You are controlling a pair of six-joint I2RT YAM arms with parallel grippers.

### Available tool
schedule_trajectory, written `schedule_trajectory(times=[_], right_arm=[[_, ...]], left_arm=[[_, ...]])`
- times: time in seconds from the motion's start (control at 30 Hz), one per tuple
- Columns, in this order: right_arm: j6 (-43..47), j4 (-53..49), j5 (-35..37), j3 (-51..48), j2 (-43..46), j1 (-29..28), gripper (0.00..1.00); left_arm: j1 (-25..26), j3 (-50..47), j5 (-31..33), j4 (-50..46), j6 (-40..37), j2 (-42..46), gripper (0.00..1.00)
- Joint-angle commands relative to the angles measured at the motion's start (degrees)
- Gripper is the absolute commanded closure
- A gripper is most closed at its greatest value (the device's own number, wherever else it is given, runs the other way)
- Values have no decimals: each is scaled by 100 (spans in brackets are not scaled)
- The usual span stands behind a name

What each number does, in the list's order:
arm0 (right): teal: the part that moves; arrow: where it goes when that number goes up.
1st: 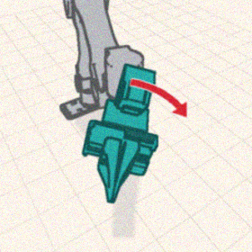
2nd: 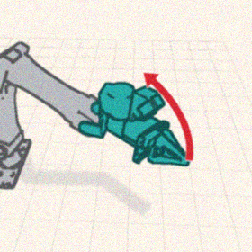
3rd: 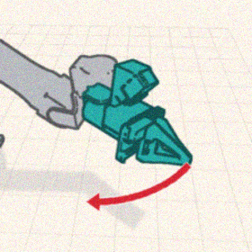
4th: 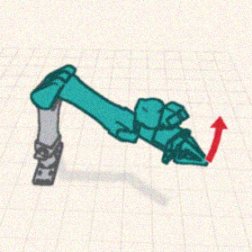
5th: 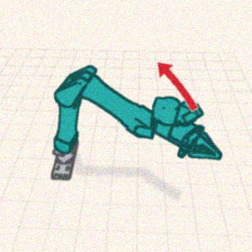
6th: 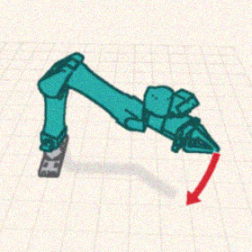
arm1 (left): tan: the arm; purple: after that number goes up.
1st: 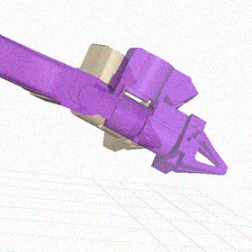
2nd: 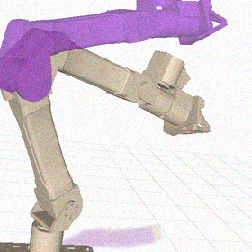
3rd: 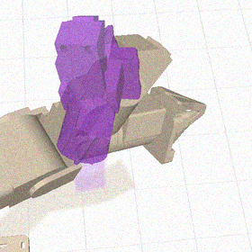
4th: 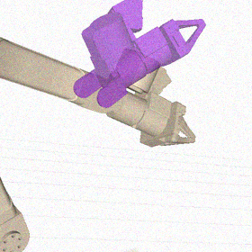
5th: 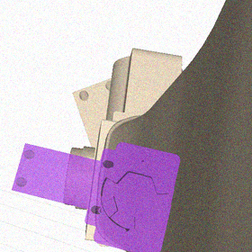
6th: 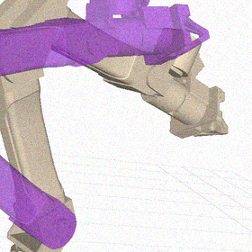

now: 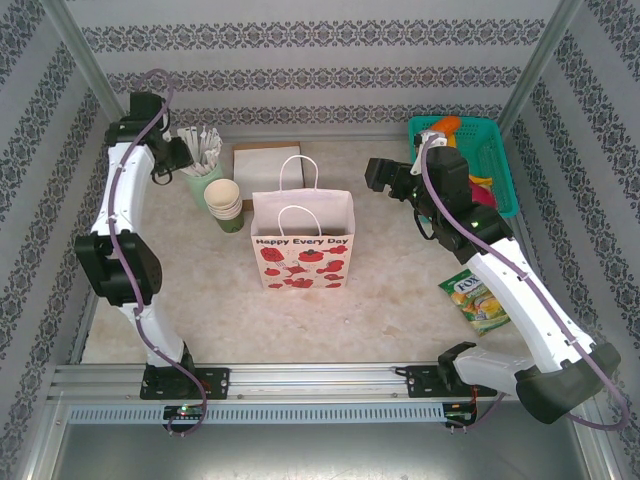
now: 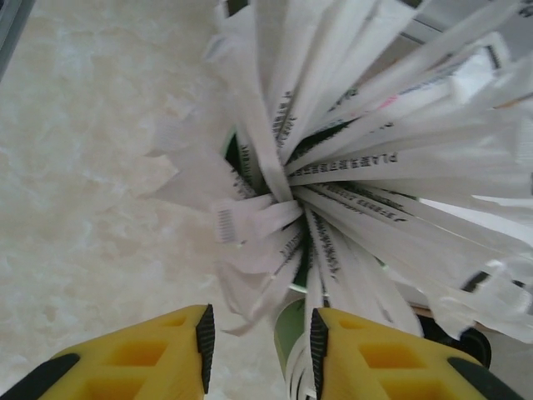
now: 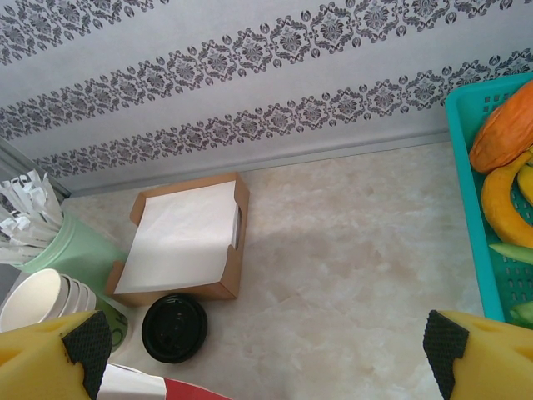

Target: Pack the takeout coffee

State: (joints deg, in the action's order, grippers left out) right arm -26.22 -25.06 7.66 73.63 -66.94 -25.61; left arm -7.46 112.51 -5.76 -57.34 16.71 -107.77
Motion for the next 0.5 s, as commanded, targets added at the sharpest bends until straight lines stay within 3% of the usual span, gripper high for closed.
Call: schedule_trajectory(times=[0.0, 0.2, 0.47], right_arm=[[-51, -16, -14, 91, -39, 47, 2], [-33, -37, 5, 74, -4, 47, 2], [-42, -60, -10, 64, 14, 47, 2]], left_arm=[[95, 295, 15, -270, -294, -84, 64], [109, 366, 156, -367, -379, -130, 70], [154, 504, 179, -459, -458, -151, 87]])
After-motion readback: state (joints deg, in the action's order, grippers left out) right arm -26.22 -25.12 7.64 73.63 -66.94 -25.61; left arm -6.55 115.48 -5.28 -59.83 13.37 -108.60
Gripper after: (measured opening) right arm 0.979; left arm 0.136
